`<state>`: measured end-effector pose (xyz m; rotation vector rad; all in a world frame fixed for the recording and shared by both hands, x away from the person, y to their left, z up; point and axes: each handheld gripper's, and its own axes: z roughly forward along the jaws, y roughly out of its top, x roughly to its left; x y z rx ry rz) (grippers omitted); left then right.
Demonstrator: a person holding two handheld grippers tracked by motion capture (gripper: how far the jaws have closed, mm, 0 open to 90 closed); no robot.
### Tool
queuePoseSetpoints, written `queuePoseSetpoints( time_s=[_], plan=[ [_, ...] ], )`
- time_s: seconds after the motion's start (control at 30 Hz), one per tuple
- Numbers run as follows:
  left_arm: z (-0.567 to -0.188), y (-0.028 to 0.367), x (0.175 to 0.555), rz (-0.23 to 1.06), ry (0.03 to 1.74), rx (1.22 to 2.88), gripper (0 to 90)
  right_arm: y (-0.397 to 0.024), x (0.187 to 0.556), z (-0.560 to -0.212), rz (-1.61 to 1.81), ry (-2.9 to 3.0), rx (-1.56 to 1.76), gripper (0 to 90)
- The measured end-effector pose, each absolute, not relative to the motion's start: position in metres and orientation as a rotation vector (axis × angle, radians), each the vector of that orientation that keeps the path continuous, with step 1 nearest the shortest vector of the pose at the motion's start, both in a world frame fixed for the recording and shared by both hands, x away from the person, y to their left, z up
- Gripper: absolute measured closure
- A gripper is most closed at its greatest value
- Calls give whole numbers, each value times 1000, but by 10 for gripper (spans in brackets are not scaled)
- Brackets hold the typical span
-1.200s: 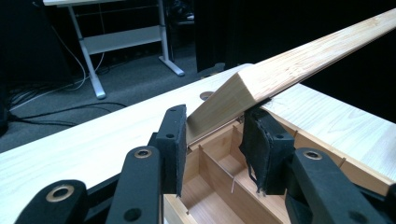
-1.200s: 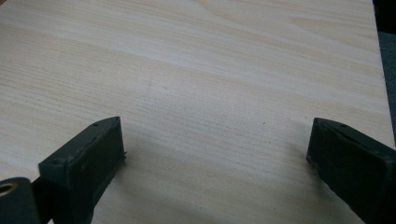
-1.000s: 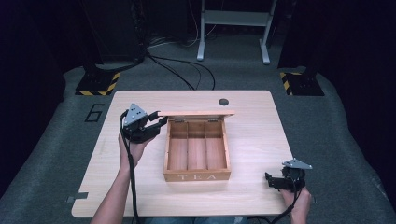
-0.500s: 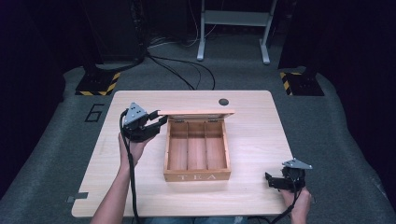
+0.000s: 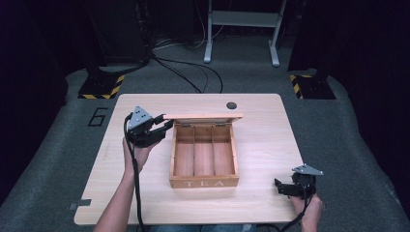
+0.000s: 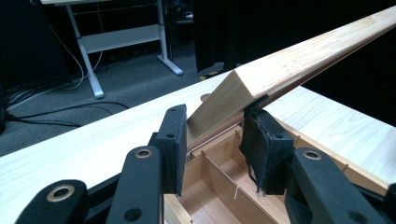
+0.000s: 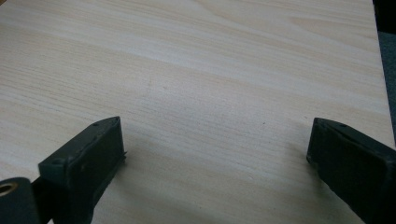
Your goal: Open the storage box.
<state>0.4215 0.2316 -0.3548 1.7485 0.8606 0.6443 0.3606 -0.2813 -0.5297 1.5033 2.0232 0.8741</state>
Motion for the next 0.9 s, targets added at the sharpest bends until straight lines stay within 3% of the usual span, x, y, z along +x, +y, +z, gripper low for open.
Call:
queuePoseSetpoints(
  time_s=[0.9],
  plan=[
    [-356,232,421,646,858,1742,607,-281,361,-530,874,2023,1503,34]
  ],
)
